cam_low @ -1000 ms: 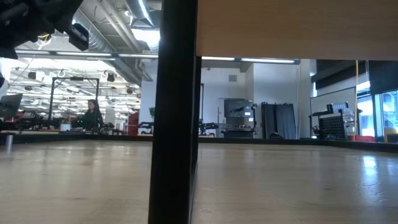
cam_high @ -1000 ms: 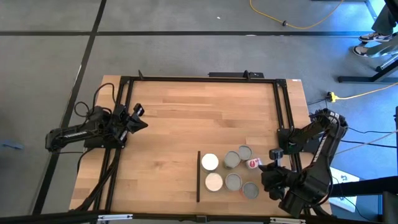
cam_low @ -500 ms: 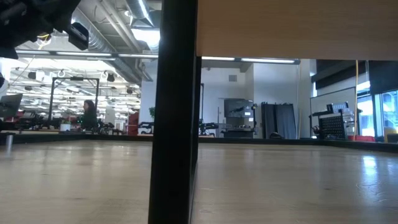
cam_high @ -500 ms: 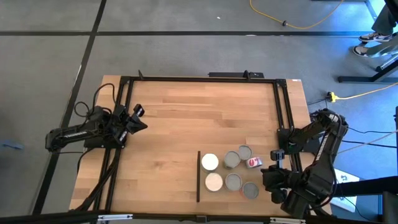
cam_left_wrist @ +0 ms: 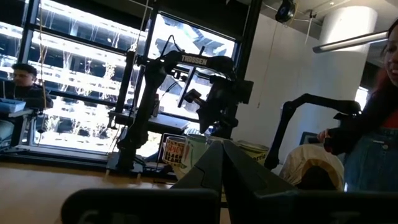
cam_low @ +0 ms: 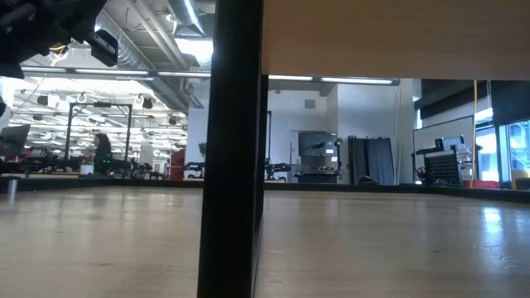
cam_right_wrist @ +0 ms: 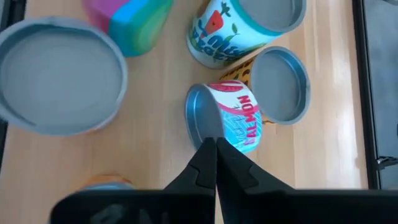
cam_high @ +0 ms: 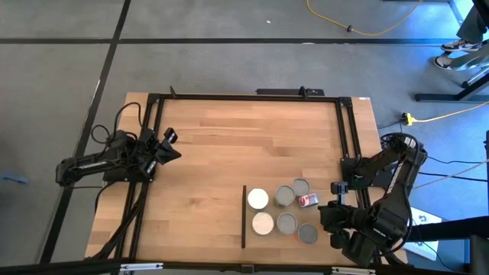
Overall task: Pick and place cans onto a shelf
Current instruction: Adjust the canned spicy black beans on the shelf
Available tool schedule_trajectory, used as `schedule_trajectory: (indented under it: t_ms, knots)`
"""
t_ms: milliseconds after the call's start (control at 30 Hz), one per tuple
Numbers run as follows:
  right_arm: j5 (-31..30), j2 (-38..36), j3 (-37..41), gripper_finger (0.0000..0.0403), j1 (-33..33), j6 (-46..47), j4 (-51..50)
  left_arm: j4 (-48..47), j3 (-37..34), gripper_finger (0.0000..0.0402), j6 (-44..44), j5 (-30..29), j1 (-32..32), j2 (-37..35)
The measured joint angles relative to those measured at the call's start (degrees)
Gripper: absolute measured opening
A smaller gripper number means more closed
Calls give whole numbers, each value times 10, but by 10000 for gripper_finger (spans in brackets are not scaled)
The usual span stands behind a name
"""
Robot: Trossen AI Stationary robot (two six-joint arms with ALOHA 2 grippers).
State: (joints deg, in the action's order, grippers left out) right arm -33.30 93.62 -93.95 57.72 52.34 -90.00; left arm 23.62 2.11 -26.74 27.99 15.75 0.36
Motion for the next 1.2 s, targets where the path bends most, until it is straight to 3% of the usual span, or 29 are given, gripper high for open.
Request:
schedule_trajectory:
  t_ms: [333, 733, 833, 1033, 1200]
  knots:
    - [0, -16, 0, 0, -61, 16, 0, -1, 0, 0, -2, 16, 0, 0]
    - [-7, -47, 0, 0, -197, 29, 0, -5, 0, 0, -16, 48, 0, 0]
    - [20, -59, 0, 0, -241, 60, 0, -5, 0, 0, -16, 48, 0, 0]
    - [130, -97, 0, 0, -319, 76, -1, -5, 0, 0, -16, 49, 0, 0]
    - [165, -122, 0, 0, -383, 65, 7, -5, 0, 0, -16, 63, 0, 0]
